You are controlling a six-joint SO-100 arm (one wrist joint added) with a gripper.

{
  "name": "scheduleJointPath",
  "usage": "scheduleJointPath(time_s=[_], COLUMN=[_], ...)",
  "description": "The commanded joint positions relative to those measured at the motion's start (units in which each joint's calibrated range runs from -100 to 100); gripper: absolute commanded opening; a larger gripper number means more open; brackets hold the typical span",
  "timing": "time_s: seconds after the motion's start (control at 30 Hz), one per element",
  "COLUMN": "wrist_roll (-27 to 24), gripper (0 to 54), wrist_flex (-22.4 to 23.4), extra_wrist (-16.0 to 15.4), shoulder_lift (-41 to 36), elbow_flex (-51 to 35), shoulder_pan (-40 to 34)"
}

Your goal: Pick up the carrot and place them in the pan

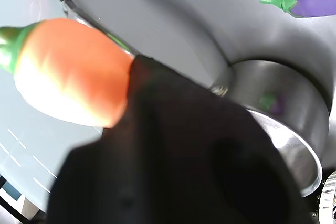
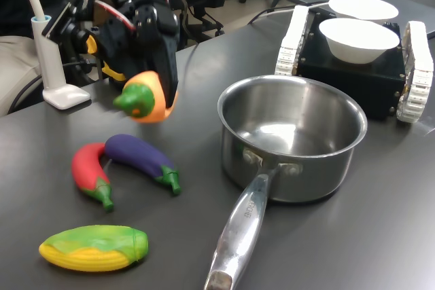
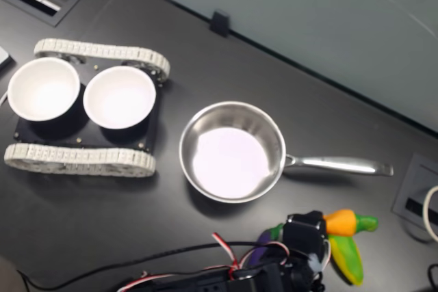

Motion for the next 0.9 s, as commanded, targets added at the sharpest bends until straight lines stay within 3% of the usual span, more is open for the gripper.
scheduleJointPath(time_s=[0.0,0.67,0.77,0.87], wrist_roll=[-2.49,-18.27,-20.90,-23.10], gripper=[0.1,0.1,0.1,0.1], wrist_flex=[-3.66,-7.50,-8.53,-9.12], extra_wrist=[-0.90,0.03,2.38,7.51], shoulder_lift=[-8.34,-22.43,-24.45,-26.73], elbow_flex=[-0.43,4.66,6.11,7.29], shoulder_pan=[-1.94,-12.26,-15.35,-21.20])
